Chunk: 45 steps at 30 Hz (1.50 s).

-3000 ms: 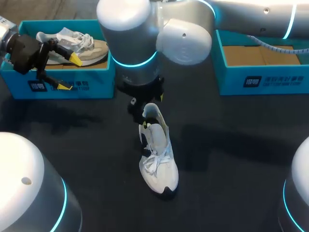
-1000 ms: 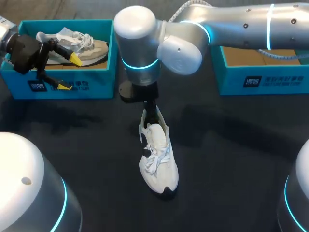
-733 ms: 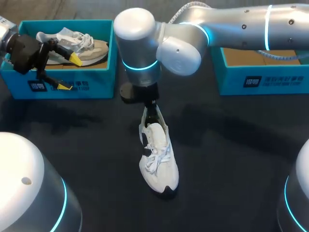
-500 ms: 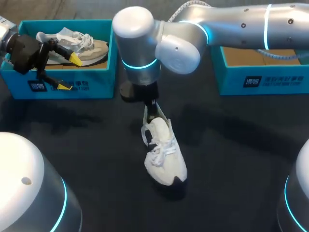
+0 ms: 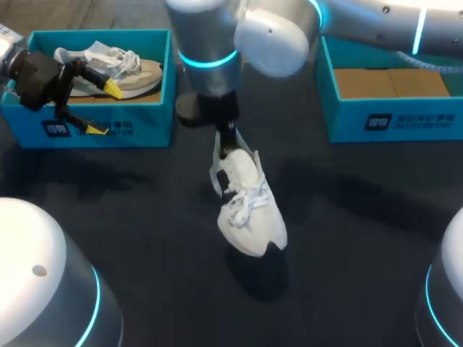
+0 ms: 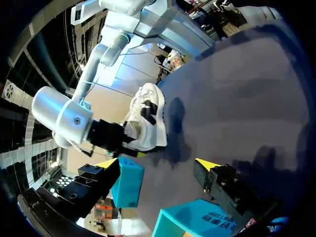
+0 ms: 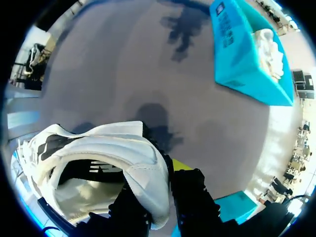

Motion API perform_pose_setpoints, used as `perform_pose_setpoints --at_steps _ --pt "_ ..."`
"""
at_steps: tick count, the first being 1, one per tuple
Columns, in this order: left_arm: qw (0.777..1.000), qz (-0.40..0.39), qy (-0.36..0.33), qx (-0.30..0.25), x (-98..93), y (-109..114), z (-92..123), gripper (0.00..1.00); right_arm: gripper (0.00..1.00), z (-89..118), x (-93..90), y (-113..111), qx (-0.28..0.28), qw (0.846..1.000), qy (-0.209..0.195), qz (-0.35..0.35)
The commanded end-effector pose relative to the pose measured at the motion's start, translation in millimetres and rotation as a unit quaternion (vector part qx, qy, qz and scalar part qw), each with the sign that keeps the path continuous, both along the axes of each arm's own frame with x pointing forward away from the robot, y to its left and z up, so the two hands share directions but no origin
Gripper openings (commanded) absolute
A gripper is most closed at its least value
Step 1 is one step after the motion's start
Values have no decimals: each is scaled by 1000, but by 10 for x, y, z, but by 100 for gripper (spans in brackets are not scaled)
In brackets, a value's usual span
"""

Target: Take the shoe out of the shoebox, open the shoe tongue, remove and reinsert the insole, then place the shoe into the shoebox

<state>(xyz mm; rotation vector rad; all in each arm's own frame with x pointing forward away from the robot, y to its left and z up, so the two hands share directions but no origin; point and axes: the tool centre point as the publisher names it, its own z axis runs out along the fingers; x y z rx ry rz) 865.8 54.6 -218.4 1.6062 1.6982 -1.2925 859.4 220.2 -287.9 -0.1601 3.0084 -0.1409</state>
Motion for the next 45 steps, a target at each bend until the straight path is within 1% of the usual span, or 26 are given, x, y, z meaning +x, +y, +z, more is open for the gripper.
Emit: perform_pose_setpoints --at_steps 1,2,3,4,6,10,14,17,19,43,45 --pt "1000 -1 0 1 6 5 0 100 0 613 -72 -116 9 1000 -15 4" --pt "1000 -1 0 1 6 5 0 100 0 739 -56 -117 13 1000 -21 4" --pt "1000 -1 0 1 6 5 0 100 0 809 -49 -117 13 1000 -21 3" --pt "1000 -1 0 1 6 5 0 100 0 901 -37 -114 13 999 -33 8" --pt "1000 -1 0 1 6 5 0 100 0 1106 -2 -121 11 999 -43 12" --pt "1000 -1 0 1 6 5 0 100 0 1402 61 -136 10 998 -57 20" --pt "1000 -1 0 1 6 5 0 100 0 1632 118 -148 6 997 -73 28" --pt "1000 -1 0 1 6 5 0 100 0 1739 166 -159 0 997 -77 28" --pt "1000 -1 0 1 6 5 0 100 0 1777 192 -146 5 996 -84 28" --pt "1000 -1 0 1 6 5 0 100 0 1777 192 -146 5 996 -84 28" --pt "1000 -1 0 1 6 5 0 100 0 1809 283 -283 -3 996 -83 36"
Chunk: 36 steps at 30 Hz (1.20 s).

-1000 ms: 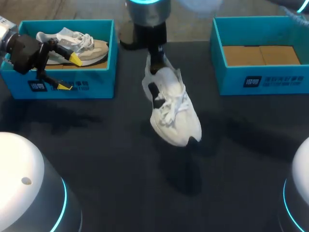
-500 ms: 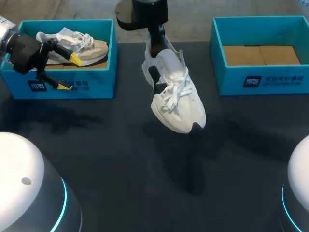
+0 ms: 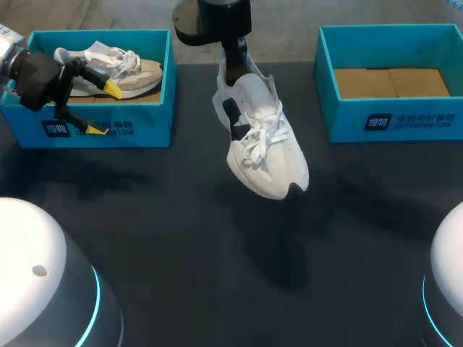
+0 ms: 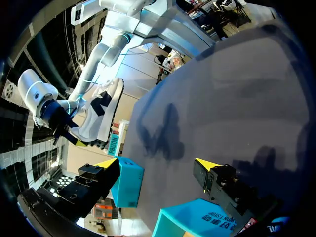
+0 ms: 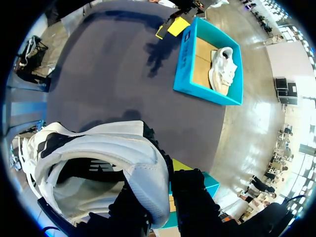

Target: Take the shoe out of the shoebox, open the shoe tongue, remove and reinsert the insole, then place the shoe into the shoebox

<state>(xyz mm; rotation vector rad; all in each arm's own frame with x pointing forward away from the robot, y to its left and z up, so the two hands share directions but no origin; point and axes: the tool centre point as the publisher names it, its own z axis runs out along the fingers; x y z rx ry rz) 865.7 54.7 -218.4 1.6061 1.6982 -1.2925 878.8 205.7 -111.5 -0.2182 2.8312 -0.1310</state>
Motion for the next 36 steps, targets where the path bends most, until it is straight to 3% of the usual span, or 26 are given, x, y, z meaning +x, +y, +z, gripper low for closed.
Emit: perform_pose_setpoints --at_steps 1,10,15,21,25,27,36 --pt "1000 -1 0 1 7 5 1 100 0 58 119 -187 -7 1000 2 12" --pt "1000 -1 0 1 7 5 1 100 0 189 465 -798 -9 999 5 46" --pt "1000 -1 0 1 7 5 1 100 0 260 630 -1210 -11 1000 0 19" --pt "1000 -1 0 1 7 5 1 100 0 208 773 -1685 2 1000 1 -17" --pt "1000 -1 0 1 7 5 1 100 0 172 807 -1902 -27 999 14 -31" --pt "1000 -1 0 1 7 5 1 100 0 139 817 -2003 -28 999 16 -40" --pt "1000 -1 0 1 7 5 1 100 0 139 817 -2003 -28 999 16 -40"
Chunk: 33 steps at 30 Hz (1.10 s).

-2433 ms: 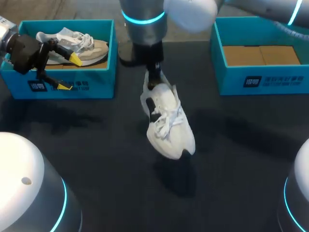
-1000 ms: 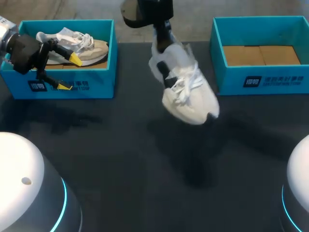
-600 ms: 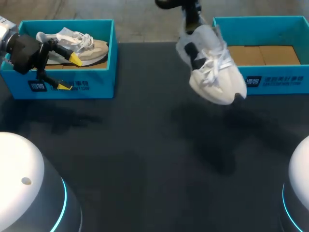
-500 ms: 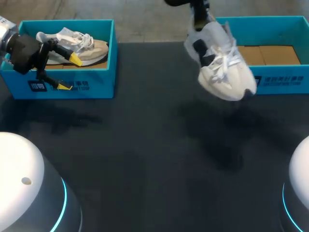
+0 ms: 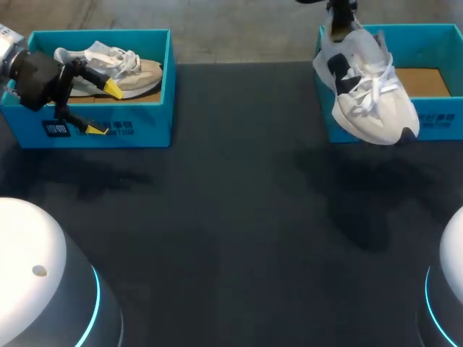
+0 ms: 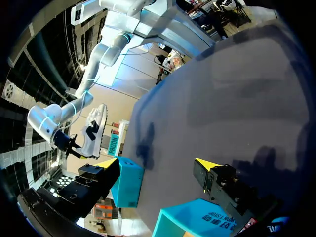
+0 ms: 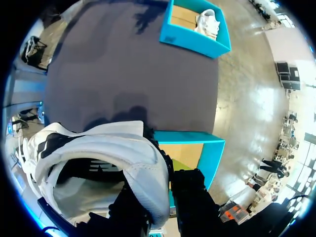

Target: Take the shoe out of the shoebox, open the shoe tongue, remove and reinsert the insole, then place the shoe into the shoebox

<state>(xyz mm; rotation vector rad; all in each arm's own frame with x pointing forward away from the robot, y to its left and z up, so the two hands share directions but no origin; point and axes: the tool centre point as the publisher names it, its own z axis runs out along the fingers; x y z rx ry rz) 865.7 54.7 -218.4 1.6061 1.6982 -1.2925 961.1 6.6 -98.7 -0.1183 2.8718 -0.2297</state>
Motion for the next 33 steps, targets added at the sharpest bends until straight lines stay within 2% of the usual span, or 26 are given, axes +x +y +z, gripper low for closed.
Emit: perform_pose_setpoints --at_steps 1,13,15,21,24,33 --pt "1000 -1 0 1 7 5 1 100 0 11 -6 -12 1 1000 0 1" --pt "1000 -1 0 1 7 5 1 100 0 11 -6 -12 1 1000 0 1" --pt "1000 -1 0 1 7 5 1 100 0 -10 74 -100 3 1000 -1 -2" --pt "1000 -1 0 1 7 5 1 100 0 -15 323 -600 -4 999 -1 -47" --pt "1000 -1 0 1 7 5 1 100 0 -7 438 -835 -28 998 -3 -62" --pt "1000 -1 0 1 7 5 1 100 0 -10 774 -1487 -32 997 -14 -69"
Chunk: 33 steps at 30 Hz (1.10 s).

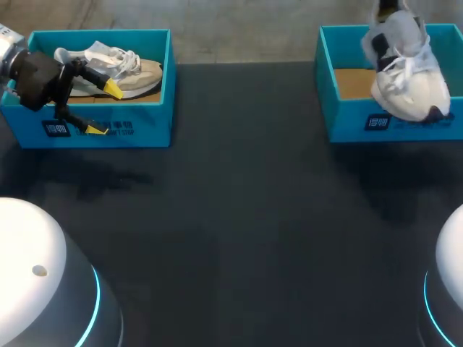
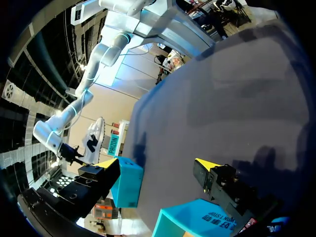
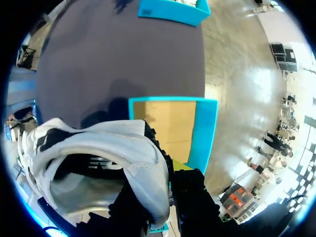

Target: Take the shoe out of the shoebox, open the shoe tongue, remove and reinsert the insole, then place the shoe into the shoebox

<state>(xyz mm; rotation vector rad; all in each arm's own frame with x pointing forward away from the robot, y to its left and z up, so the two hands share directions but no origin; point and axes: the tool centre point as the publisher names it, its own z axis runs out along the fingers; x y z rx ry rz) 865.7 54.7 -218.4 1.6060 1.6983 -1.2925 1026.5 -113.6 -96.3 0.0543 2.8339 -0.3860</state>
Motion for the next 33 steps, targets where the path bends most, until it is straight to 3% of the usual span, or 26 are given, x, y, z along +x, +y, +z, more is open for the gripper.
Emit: perform_pose_setpoints --at_steps 1,12,19,28,33 --pt "1000 -1 0 1 7 4 1 100 0 -41 146 -363 14 1000 1 -3" --pt "1000 -1 0 1 7 4 1 100 0 -109 277 -980 8 999 1 -46" --pt "1000 -1 0 1 7 4 1 100 0 -260 313 -1359 -3 997 8 -81" --pt "1000 -1 0 1 7 4 1 100 0 -491 268 -1659 -13 994 18 -109" --pt "1000 -1 0 1 7 4 1 100 0 -524 219 -1716 -2 988 17 -156"
